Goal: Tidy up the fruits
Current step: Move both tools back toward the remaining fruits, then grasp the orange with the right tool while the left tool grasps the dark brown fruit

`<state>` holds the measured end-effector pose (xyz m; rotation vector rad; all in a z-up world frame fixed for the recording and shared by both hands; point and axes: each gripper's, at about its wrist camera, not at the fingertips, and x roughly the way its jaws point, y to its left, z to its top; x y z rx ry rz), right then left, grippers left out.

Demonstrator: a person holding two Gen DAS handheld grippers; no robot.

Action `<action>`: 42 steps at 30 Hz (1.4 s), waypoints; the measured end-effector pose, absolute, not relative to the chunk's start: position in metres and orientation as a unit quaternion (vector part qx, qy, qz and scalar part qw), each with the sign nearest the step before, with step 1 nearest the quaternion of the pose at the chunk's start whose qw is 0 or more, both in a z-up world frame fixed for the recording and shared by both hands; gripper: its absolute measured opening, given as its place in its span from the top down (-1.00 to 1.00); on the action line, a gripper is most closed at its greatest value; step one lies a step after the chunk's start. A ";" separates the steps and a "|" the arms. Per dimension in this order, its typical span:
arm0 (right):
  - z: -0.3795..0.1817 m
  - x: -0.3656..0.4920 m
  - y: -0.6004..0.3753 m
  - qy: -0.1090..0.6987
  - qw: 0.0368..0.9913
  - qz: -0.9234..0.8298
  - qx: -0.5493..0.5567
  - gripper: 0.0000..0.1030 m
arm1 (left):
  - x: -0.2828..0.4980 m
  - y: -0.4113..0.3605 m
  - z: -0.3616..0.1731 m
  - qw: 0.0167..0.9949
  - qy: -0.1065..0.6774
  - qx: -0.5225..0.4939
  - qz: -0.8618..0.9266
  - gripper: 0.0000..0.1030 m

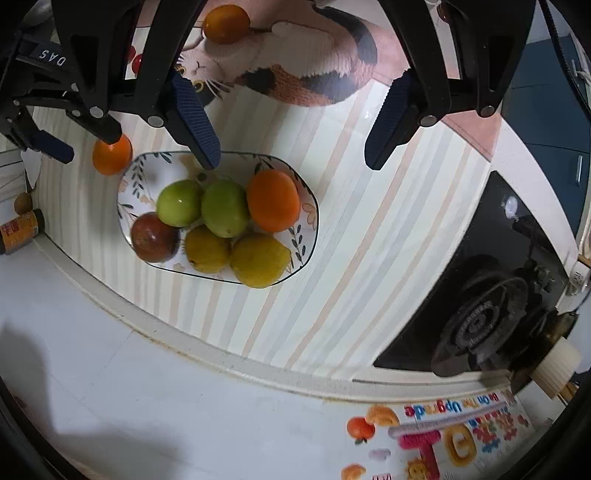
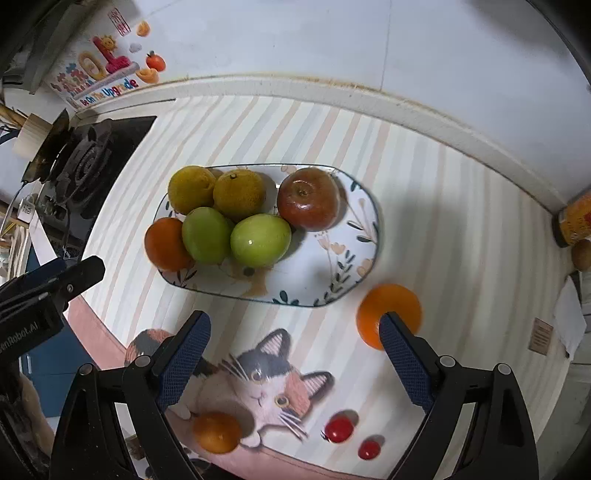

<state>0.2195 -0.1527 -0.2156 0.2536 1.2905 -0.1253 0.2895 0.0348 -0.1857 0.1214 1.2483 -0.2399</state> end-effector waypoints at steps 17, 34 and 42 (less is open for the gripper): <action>-0.116 0.127 -0.146 0.536 0.837 -0.058 0.094 -0.84 | 0.195 0.043 -0.109 0.851 0.507 0.054 -0.130 -0.55; -0.069 0.078 -0.137 0.492 0.863 -0.054 0.101 -0.84 | 0.143 0.052 -0.075 0.862 0.482 0.050 -0.152 -0.55; -0.074 0.083 -0.154 0.499 0.858 -0.026 0.117 -0.86 | 0.145 0.046 -0.085 0.862 0.492 0.033 -0.116 -0.55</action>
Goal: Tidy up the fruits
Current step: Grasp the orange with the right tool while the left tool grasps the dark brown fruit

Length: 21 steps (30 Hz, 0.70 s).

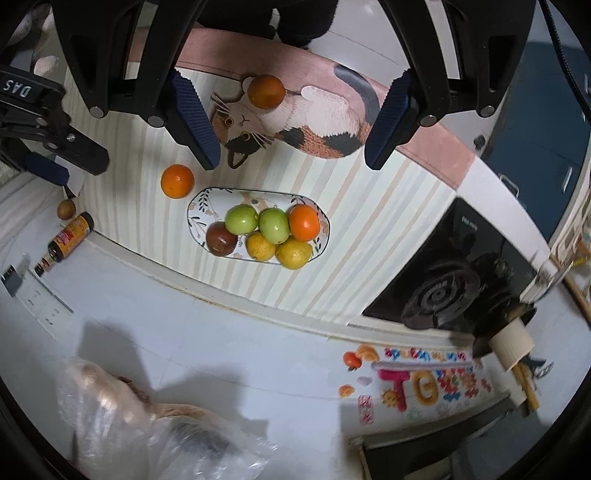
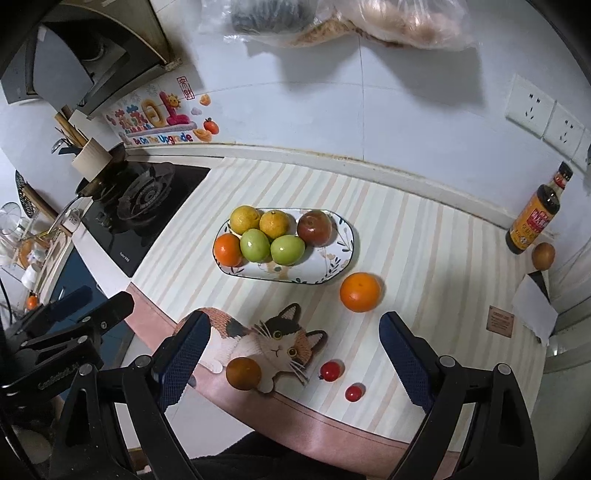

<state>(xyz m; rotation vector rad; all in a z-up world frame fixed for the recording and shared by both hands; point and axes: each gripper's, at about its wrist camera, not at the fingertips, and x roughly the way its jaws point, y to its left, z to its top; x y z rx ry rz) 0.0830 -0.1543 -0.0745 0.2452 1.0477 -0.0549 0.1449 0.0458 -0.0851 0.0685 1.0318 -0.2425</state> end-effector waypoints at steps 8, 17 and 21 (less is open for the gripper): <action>-0.136 0.113 -0.215 0.549 0.822 -0.024 0.149 -0.87 | 0.155 0.035 -0.143 0.823 0.561 -0.007 -0.089 -0.55; -0.246 0.178 -0.265 0.611 0.766 -0.012 0.198 -0.87 | 0.152 0.024 -0.243 0.741 0.667 -0.059 -0.047 -0.54; -0.287 0.204 -0.267 0.636 0.744 0.000 0.204 -0.84 | 0.147 0.025 -0.268 0.723 0.685 -0.084 -0.025 -0.54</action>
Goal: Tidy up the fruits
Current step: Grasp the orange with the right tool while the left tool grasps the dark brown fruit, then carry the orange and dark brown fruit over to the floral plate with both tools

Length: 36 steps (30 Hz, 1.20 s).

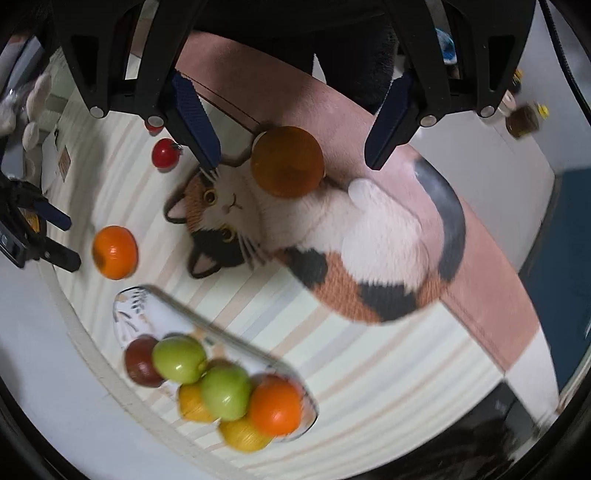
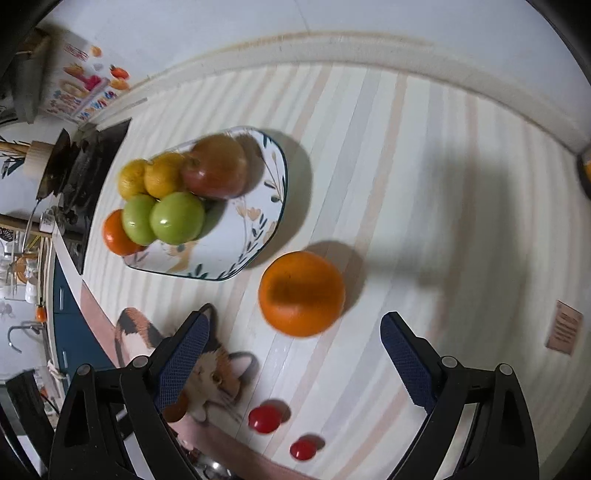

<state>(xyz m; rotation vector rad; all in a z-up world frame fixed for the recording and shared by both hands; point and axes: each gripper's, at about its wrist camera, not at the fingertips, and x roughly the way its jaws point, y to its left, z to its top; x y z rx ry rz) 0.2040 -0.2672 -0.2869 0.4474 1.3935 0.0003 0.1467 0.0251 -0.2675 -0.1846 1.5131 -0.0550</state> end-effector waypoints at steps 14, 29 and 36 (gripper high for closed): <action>-0.319 0.204 -0.234 0.673 0.727 0.047 0.128 -0.26 | 0.155 -0.002 -0.300 0.720 0.691 -0.050 -0.029 0.01; -0.331 0.167 -0.218 0.689 0.699 0.079 0.177 -0.25 | 0.171 -0.015 -0.300 0.725 0.686 -0.020 -0.055 0.00; -0.336 0.169 -0.212 0.694 0.694 0.091 0.168 -0.27 | 0.178 -0.023 -0.300 0.721 0.690 -0.018 -0.060 0.02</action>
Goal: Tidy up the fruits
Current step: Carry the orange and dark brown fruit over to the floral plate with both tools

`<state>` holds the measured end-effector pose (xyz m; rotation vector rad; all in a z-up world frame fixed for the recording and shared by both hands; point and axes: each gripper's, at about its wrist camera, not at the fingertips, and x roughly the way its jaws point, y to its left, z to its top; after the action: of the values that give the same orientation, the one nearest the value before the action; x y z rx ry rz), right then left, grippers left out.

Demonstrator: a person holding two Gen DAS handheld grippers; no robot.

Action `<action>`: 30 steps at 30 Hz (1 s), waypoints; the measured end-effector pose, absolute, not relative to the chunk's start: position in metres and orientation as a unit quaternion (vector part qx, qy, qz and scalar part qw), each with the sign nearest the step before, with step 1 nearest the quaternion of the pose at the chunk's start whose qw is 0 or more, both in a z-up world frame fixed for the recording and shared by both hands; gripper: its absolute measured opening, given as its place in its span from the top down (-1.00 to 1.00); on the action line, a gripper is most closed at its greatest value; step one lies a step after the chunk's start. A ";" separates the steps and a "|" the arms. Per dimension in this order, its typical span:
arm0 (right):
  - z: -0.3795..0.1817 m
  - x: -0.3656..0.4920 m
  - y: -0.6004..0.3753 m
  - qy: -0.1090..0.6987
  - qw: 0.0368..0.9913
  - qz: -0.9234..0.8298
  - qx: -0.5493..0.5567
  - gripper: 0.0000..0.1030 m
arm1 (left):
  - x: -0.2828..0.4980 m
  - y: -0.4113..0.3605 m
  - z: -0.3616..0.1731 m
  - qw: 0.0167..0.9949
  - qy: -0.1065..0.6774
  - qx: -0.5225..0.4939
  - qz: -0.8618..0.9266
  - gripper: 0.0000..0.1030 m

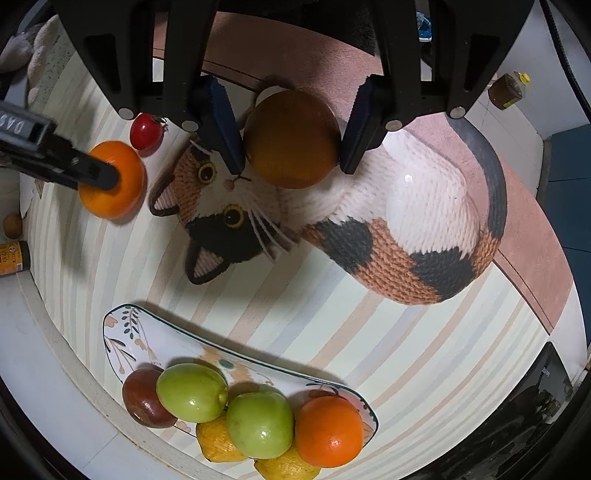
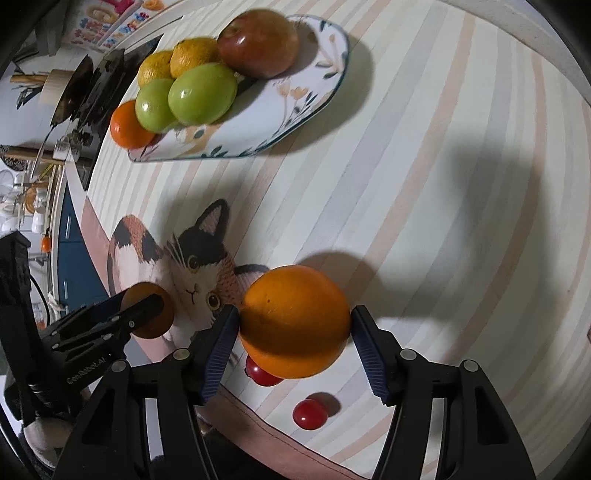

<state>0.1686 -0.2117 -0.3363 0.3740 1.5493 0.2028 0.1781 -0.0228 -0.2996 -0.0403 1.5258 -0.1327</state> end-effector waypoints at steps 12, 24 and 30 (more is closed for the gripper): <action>-0.298 0.203 -0.252 0.647 0.715 0.085 0.252 -0.25 | 0.225 -0.051 -0.240 0.739 0.662 -0.058 -0.111 0.02; -0.284 0.314 -0.280 0.650 0.724 0.081 0.216 -0.25 | 0.301 -0.098 -0.250 0.730 0.648 -0.159 -0.147 0.02; -0.301 0.323 -0.280 0.668 0.706 0.084 0.219 -0.25 | 0.310 -0.107 -0.264 0.717 0.660 -0.169 -0.148 0.02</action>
<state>0.3229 -0.2798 -0.3010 0.4872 1.4836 0.1872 0.3096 -0.1069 -0.2637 -0.3736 1.4603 -0.3281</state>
